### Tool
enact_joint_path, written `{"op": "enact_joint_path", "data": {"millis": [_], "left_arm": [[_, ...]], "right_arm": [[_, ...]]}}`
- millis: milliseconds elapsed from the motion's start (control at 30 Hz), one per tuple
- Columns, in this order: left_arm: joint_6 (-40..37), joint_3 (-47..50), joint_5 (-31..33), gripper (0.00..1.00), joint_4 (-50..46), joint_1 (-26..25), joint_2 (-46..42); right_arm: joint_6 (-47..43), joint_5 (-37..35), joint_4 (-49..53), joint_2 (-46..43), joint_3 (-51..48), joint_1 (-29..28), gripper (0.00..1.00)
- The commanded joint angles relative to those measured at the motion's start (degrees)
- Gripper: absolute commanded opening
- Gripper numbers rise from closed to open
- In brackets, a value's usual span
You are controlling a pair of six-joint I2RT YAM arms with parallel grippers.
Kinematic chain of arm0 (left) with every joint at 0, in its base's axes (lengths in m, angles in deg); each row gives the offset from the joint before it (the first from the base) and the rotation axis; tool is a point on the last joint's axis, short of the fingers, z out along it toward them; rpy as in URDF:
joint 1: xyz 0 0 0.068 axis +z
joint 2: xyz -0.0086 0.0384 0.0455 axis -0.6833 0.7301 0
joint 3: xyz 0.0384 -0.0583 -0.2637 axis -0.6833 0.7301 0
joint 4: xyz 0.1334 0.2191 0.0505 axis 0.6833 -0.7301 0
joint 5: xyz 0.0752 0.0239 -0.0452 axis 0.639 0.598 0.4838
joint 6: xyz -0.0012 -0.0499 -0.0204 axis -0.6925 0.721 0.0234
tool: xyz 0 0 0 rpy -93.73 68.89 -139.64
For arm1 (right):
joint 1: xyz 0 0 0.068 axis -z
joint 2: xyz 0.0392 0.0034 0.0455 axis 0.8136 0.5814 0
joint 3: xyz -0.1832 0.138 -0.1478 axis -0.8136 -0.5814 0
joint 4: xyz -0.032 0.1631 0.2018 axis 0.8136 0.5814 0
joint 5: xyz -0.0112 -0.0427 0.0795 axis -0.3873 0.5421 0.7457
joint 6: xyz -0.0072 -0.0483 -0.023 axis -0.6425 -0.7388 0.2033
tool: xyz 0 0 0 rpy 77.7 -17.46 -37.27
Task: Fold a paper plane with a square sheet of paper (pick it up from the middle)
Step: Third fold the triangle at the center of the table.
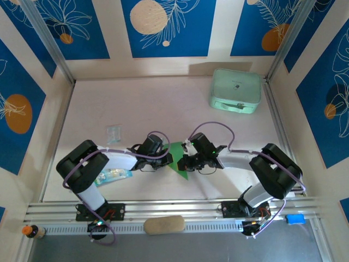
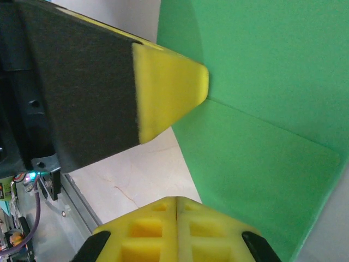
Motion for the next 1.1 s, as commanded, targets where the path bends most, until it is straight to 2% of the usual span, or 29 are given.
{"op": "enact_joint_path", "data": {"millis": [0, 167, 333, 467, 567, 733, 900, 1067], "left_arm": [[-0.5, 0.8, 1.0, 0.0, -1.2, 0.6, -1.2], [-0.8, 0.6, 1.1, 0.0, -1.6, 0.7, -1.8], [-1.5, -0.5, 0.8, 0.02, -2.6, 0.7, -3.4], [-1.9, -0.8, 1.1, 0.05, -3.4, 0.7, -6.6], [-2.1, -0.4, 1.3, 0.03, -4.1, 0.2, -9.2], [-0.3, 2.6, 0.5, 0.0, 0.4, -2.4, -9.7], [3.2, 5.9, -0.5, 0.0, 9.5, -5.0, -5.6], [4.8, 6.8, -1.6, 0.0, 14.3, -6.5, -1.4]], "right_arm": [[-1.1, -0.5, 3.8, 1.7, 0.3, -0.4, 0.0], [-0.8, -3.2, 5.9, 1.9, -2.8, -0.1, 0.0], [0.4, -3.0, 4.9, 1.6, -4.2, -0.2, 0.0], [0.4, -3.0, 5.1, 1.6, -4.1, -0.3, 0.0], [0.4, -3.2, 5.1, 1.5, -4.1, -0.2, 0.0], [0.7, -3.2, 5.0, 1.8, -4.2, -0.1, 0.0], [0.9, -3.6, 5.1, 1.7, -4.3, 0.0, 0.0], [1.0, -3.5, 5.1, 2.0, -4.2, 0.2, 0.0]]}}
